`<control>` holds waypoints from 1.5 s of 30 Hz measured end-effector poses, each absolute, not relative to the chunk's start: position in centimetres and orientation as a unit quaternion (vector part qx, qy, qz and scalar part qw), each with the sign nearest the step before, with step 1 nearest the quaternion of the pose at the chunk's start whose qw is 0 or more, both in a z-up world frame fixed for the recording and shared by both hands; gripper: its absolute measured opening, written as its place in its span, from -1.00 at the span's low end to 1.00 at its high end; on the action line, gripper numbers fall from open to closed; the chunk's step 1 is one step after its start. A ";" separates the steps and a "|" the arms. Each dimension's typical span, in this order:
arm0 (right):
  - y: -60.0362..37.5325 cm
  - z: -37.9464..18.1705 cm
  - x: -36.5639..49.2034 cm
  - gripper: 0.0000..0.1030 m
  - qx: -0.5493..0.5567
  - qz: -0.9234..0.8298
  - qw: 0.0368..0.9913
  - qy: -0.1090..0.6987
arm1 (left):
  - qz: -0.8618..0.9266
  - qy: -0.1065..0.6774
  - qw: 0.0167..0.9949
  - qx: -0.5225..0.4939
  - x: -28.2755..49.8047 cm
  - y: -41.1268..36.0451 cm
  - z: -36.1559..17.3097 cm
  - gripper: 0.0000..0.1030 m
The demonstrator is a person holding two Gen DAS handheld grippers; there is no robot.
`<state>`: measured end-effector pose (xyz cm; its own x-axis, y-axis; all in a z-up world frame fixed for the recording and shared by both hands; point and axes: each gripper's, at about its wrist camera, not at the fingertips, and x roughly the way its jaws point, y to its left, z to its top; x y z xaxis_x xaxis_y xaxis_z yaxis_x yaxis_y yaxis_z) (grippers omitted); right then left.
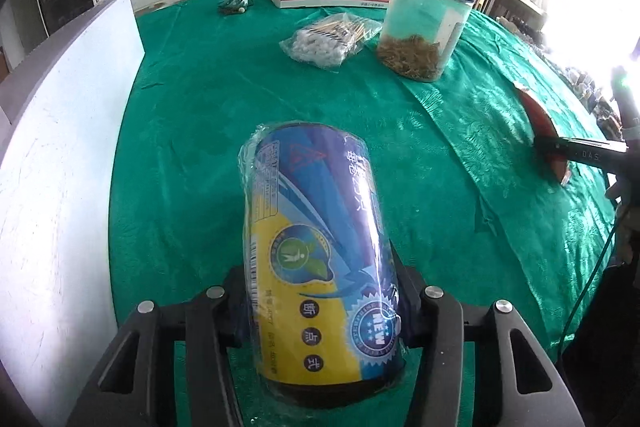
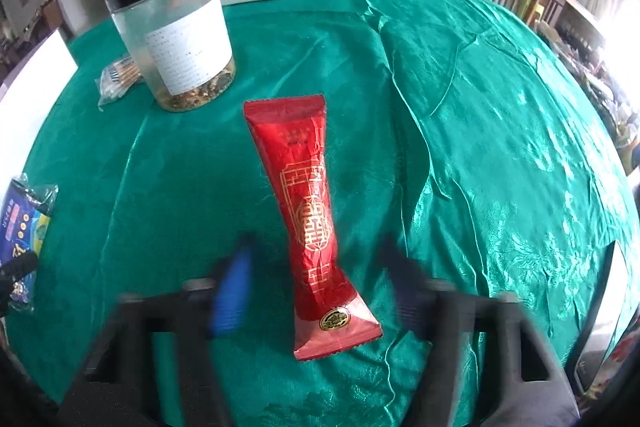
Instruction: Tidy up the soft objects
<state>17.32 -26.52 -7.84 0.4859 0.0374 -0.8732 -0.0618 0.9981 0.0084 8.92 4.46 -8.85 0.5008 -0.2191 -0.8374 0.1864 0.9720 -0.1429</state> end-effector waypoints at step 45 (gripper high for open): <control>-25.0 -8.6 15.7 0.69 0.022 -0.081 0.891 0.447 | -0.128 0.417 0.897 -0.069 7.1 1.0 -2.6 0.98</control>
<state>15.73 -24.99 -8.56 0.5878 -0.1243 -0.7994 0.1627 0.9861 -0.0337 7.13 0.99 -2.62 0.6199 -0.2866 -0.7304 0.1718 0.9579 -0.2300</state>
